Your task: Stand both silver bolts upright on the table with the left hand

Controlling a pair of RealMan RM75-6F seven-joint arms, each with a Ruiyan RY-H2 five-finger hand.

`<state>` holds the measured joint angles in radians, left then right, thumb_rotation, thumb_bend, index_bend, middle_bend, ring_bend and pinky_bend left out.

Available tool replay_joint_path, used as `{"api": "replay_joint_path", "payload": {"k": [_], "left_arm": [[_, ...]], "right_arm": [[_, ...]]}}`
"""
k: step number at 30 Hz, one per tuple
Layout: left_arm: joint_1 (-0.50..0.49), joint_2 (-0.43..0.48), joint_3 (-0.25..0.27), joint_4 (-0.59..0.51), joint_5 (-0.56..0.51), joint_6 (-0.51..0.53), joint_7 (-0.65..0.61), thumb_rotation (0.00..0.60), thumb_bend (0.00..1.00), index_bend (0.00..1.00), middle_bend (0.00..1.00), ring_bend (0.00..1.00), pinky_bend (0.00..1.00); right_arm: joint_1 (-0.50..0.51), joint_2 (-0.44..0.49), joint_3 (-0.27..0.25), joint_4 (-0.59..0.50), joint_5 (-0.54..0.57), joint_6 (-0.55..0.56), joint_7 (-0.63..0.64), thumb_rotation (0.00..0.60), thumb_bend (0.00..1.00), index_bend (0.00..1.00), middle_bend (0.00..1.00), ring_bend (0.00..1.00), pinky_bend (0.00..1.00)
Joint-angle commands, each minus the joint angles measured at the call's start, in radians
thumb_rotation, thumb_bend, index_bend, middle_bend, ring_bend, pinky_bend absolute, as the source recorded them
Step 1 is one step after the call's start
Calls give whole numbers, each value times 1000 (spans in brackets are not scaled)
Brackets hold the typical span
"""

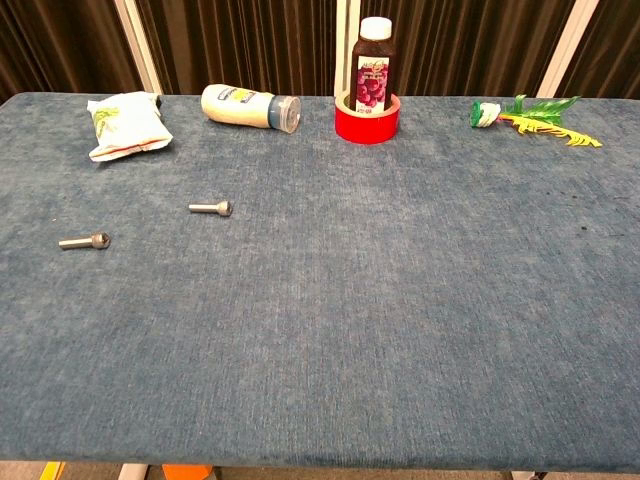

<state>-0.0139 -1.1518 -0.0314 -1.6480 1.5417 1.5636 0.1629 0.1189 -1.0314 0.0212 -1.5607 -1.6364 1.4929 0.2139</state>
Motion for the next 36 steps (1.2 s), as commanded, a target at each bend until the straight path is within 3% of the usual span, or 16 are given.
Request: {"api": "replay_joint_path", "payload": {"k": [1, 14, 20, 24, 29, 36], "left_arm": [[1, 0, 2, 1, 0, 1, 0, 600, 196, 187, 87, 0, 0], [-13, 38, 8, -46, 25, -11, 42, 600, 196, 187, 87, 0, 0], [-101, 71, -20, -95, 40, -111, 65, 600, 194, 202, 87, 0, 0], [-185, 65, -60, -129, -4, -223, 60, 600, 192, 291, 139, 0, 0], [-291, -11, -108, -100, -104, -363, 64, 600, 208, 346, 177, 60, 25], [-353, -188, -128, 27, -260, -446, 90, 600, 251, 392, 182, 61, 33]], "right_arm": [[1, -2, -1, 0, 2, -3, -1, 600, 270, 27, 97, 0, 0], [-30, -3, -13, 29, -15, 53, 32, 600, 269, 27, 97, 0, 0], [-38, 0, -15, 37, -27, 76, 42, 600, 270, 26, 97, 0, 0], [-39, 6, -15, 36, -34, 82, 43, 600, 270, 27, 97, 0, 0], [-38, 13, -12, 29, -29, 81, 36, 600, 270, 27, 97, 0, 0], [-30, 21, -6, 22, -9, 58, 27, 600, 270, 26, 97, 0, 0]]}}
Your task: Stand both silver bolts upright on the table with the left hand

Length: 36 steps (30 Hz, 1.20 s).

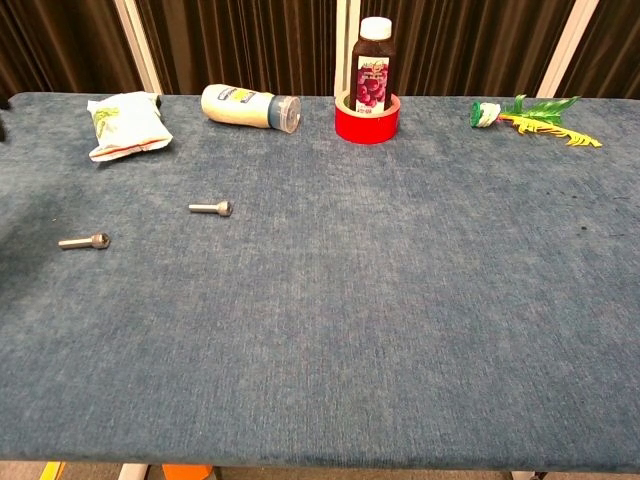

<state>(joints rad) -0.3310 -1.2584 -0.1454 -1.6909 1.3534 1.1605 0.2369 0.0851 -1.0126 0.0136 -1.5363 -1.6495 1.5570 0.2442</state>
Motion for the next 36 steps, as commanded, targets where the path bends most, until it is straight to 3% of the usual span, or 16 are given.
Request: {"api": "replay_joint_path", "payload": {"k": [1, 10, 25, 36], "left_arm": [[-40, -99, -13, 87, -86, -48, 19, 600, 257, 395, 182, 61, 33], [-51, -232, -4, 241, -164, -63, -12, 600, 298, 445, 182, 61, 29], [-49, -353, 7, 325, -182, -41, -68, 600, 317, 474, 182, 60, 6], [-43, -375, 9, 354, -187, -25, -69, 600, 322, 494, 182, 60, 6]], "right_arm": [[5, 3, 3, -5, 6, -10, -6, 600, 270, 26, 97, 0, 0], [21, 4, 8, -21, 14, -39, -24, 600, 270, 27, 97, 0, 0], [16, 12, 7, -32, 14, -30, -34, 600, 269, 27, 97, 0, 0], [15, 11, 6, -29, 14, -31, -30, 600, 269, 27, 97, 0, 0]]}}
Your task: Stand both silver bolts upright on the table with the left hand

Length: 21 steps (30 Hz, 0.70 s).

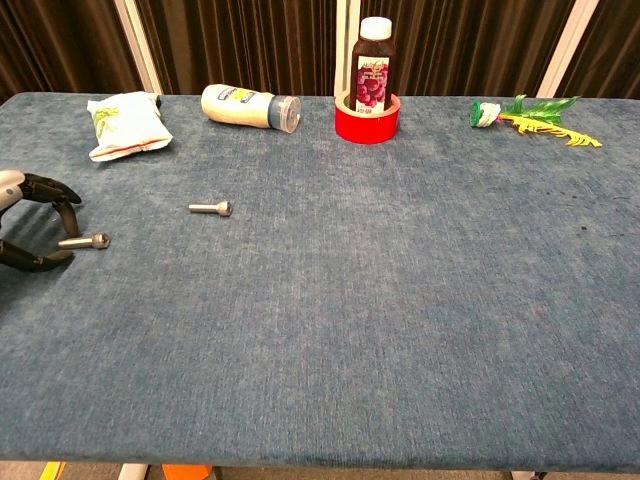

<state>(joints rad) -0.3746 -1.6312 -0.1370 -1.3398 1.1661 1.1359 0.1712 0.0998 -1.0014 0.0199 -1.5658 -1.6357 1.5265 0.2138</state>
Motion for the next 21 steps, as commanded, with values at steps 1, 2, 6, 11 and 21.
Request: {"api": "replay_joint_path", "payload": {"k": [1, 2, 6, 11, 21], "left_arm": [[0, -4, 0, 5, 0, -1, -4, 600, 322, 498, 182, 60, 6], [0, -6, 0, 7, 0, -1, -5, 600, 322, 502, 182, 60, 6], [-1, -15, -1, 23, 6, 6, -3, 600, 336, 532, 186, 60, 6], [-2, -14, -3, 30, 11, 11, -2, 600, 374, 554, 192, 61, 6], [-27, 114, 6, -57, 66, 13, 86, 600, 433, 566, 205, 60, 3]], "right_arm": [[0, 0, 0, 0, 0, -1, 0, 600, 269, 26, 97, 0, 0], [0, 0, 0, 0, 0, -1, 0, 600, 269, 27, 97, 0, 0], [-1, 0, -1, -1, -1, 1, -1, 600, 269, 27, 97, 0, 0], [-3, 1, -2, -2, -1, 2, -2, 600, 269, 26, 97, 0, 0], [-11, 1, -4, 1, -1, 11, 3, 600, 268, 27, 97, 0, 0]]}}
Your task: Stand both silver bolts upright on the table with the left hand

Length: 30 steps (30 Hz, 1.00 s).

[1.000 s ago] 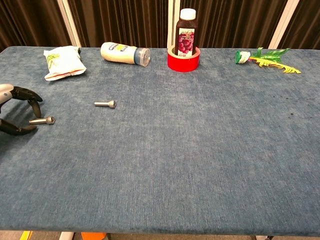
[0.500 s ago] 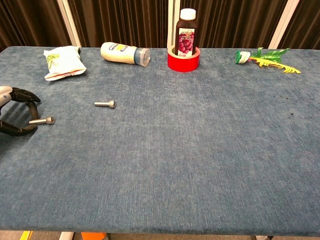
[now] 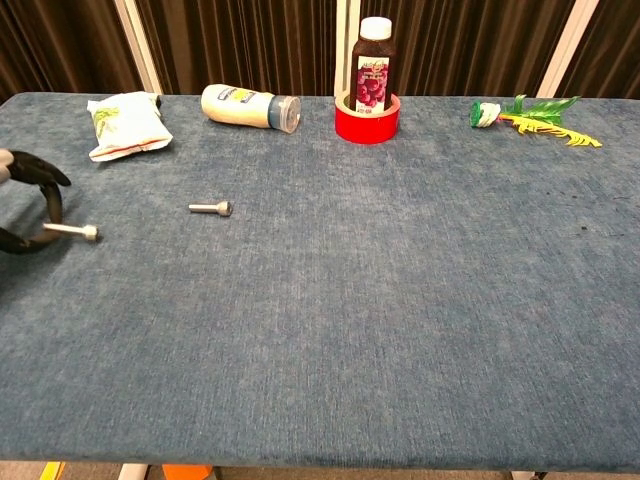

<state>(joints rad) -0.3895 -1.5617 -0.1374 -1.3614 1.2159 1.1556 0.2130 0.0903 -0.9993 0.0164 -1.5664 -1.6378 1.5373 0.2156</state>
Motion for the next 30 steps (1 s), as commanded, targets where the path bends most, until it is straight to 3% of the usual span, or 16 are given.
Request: {"api": "replay_joint_path", "payload": {"k": [1, 8, 17, 30], "left_arm": [[-20, 66, 9, -54, 17, -15, 72, 600, 433, 566, 205, 60, 2], [-77, 151, 30, -133, -1, -80, 278, 600, 436, 565, 204, 61, 0], [-127, 154, 65, -166, -36, -82, 553, 600, 432, 562, 204, 60, 0], [-157, 154, 76, -210, -105, -79, 643, 600, 428, 463, 195, 60, 0]], "right_arm": [[-2, -2, -1, 3, 1, 0, 3, 600, 268, 27, 97, 0, 0], [-3, -4, -1, 11, 3, -1, 11, 600, 269, 26, 97, 0, 0], [-6, -7, -2, 18, 9, -2, 17, 600, 269, 27, 97, 0, 0], [-8, -9, -1, 23, 12, -4, 23, 600, 268, 26, 98, 0, 0]]}}
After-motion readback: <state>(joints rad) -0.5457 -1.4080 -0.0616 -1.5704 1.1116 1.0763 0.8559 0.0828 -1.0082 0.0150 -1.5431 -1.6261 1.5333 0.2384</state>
